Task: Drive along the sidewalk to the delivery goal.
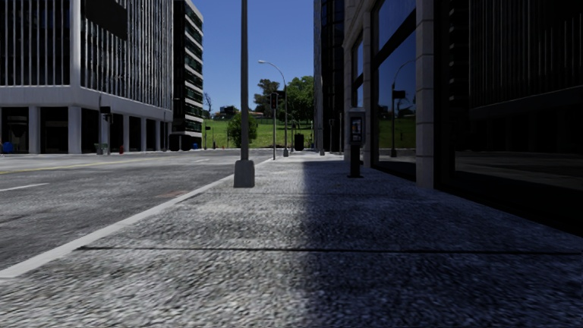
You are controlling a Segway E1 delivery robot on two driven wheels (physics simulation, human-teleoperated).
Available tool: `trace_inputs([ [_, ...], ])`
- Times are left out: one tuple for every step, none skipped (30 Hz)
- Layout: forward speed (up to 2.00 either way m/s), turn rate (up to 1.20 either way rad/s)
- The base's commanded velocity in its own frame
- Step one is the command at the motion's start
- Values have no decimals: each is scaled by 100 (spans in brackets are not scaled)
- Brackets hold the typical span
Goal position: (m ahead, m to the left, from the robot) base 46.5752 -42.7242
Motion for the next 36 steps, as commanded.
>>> trace_inputs([
  [200,0],
  [200,0],
  [200,0],
  [200,0],
  [200,0],
  [200,0],
  [200,0],
  [200,0],
  [200,0],
  [200,0],
  [200,0],
  [200,0],
  [200,0],
  [200,0],
  [200,0],
  [200,0],
  [200,0],
  [200,0],
  [200,0],
  [200,0],
  [200,0],
  [200,0],
  [200,0],
  [200,0],
  [200,0],
  [200,0],
  [200,0],
  [200,0],
  [200,0],
  [200,0],
  [200,0],
  [200,0],
  [200,0],
  [200,0],
  [200,0],
  [200,0],
])
